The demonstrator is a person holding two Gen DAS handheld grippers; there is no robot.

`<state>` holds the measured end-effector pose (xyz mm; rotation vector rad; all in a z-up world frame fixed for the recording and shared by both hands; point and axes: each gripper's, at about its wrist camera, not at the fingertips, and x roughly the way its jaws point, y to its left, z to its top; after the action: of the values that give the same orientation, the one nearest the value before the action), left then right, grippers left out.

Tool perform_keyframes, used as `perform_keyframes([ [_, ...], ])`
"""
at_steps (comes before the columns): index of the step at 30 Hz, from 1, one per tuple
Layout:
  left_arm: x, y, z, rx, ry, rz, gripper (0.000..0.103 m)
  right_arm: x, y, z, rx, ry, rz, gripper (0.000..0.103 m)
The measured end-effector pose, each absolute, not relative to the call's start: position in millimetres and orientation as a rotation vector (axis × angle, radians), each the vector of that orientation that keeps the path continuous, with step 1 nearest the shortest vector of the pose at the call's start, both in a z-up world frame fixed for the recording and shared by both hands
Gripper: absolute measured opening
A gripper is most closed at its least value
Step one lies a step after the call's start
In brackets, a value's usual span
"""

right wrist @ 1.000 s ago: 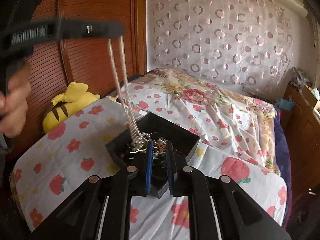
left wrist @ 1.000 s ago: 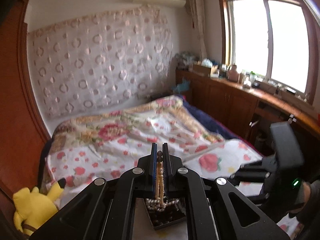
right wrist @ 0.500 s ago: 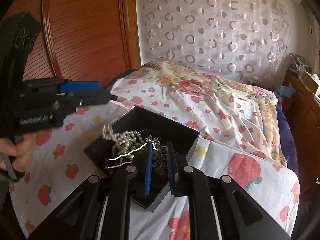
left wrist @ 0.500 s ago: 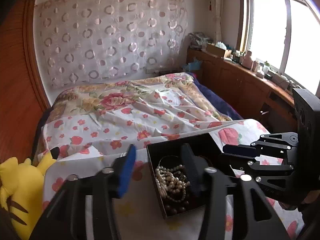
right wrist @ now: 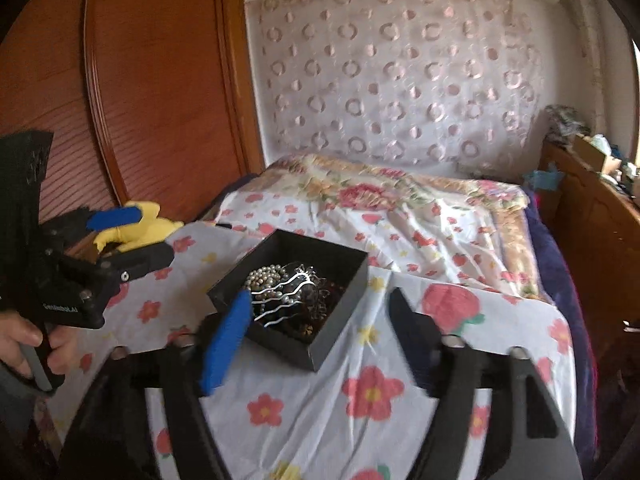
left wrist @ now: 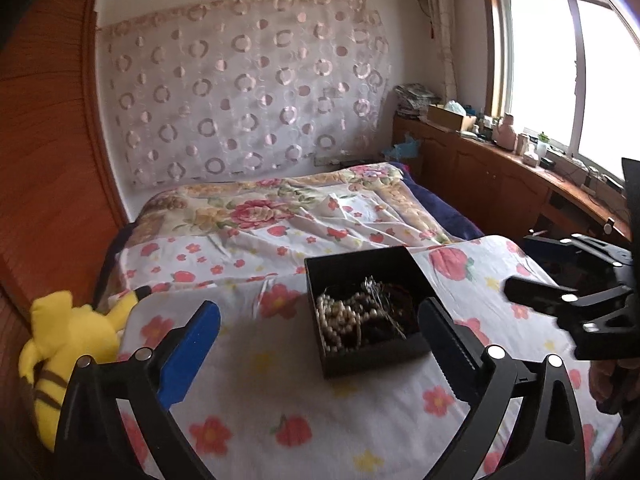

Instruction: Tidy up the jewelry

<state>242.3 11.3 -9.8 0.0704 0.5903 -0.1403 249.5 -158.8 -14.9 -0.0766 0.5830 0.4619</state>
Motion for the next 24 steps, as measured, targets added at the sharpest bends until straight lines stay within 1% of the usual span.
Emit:
perform_keyframes([
  [1,232,10,-7,0.067,0.586,-0.132,0.096,236,-164,-10,-0.069,0.561,0.442,0.095],
  [2,225,10,-6,0.065,0.581,-0.125,0.096,225,-167,-7,-0.062,0.542,0.427,0.101],
  [12,143,-7,9,0.062,0.526,-0.074,0.096,138,-188,12,-0.033,0.463,0.334,0.101],
  [16,111,-7,12,0.010,0.508,-0.077,0.096,110,-195,14,-0.011,0.441,0.283,0.101],
  [24,74,-7,13,-0.001,0.496,-0.057,0.096,70,-201,10,-0.013,0.402,0.247,0.101],
])
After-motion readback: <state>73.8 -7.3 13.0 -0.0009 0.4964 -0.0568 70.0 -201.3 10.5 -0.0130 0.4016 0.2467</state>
